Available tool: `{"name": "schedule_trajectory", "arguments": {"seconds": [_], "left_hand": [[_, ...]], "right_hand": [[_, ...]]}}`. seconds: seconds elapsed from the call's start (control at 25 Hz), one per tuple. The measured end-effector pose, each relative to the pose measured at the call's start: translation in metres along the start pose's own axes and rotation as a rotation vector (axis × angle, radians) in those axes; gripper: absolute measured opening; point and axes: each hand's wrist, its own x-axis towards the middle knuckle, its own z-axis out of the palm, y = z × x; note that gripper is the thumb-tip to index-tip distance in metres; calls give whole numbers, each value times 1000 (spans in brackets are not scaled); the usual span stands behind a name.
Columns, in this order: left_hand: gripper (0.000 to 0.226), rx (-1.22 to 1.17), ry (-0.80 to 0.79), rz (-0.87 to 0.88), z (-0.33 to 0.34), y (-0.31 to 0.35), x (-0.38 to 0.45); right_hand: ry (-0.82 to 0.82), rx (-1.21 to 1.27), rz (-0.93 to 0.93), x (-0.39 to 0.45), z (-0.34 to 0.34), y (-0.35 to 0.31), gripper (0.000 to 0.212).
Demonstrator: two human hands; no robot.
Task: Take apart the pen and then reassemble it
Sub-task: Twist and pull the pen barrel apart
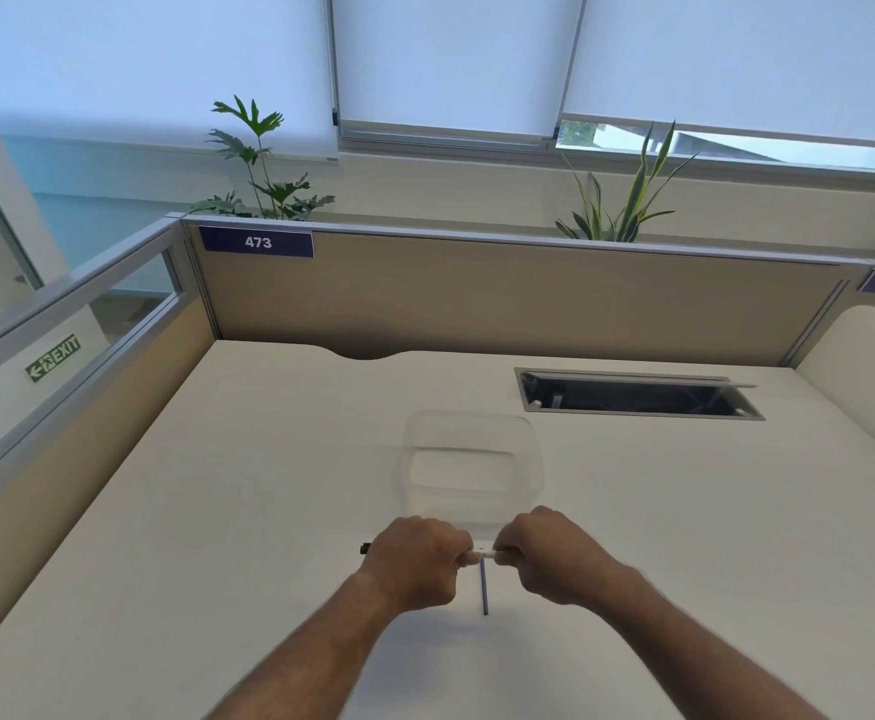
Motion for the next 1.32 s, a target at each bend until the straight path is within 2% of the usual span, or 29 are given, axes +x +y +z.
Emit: {"name": "schedule_trajectory", "arguments": {"seconds": [0.24, 0.4, 0.52, 0.64, 0.76, 0.88, 1.0, 1.04, 1.12, 1.32], "left_hand": [[24, -27, 3, -26, 1, 0, -1], [24, 4, 5, -3, 2, -2, -3], [24, 33, -7, 13, 2, 1, -2], [22, 6, -22, -11, 0, 0, 0], [22, -17, -49, -21, -3, -1, 1], [27, -29, -44, -15, -4, -2, 3], [26, -18, -37, -13, -5, -2, 4], [25, -9, -33, -12, -5, -2, 4], [24, 4, -27, -14, -6, -1, 5], [22, -52, 4, -5, -10, 4, 3]], "right_hand": [[51, -137, -40, 0, 3, 1, 15], [-53, -48, -13, 2, 5, -1, 16], [-109, -70, 12, 4, 2, -2, 18], [-79, -158, -12, 4, 1, 0, 16], [-7, -182, -28, 4, -1, 0, 5], [58, -61, 25, 3, -4, 1, 27], [-36, 80, 38, -1, -6, 5, 49], [-78, 87, 26, -2, -7, 6, 45], [-105, 57, -14, -1, -6, 6, 22], [-36, 6, 22, 3, -4, 6, 14]]}}
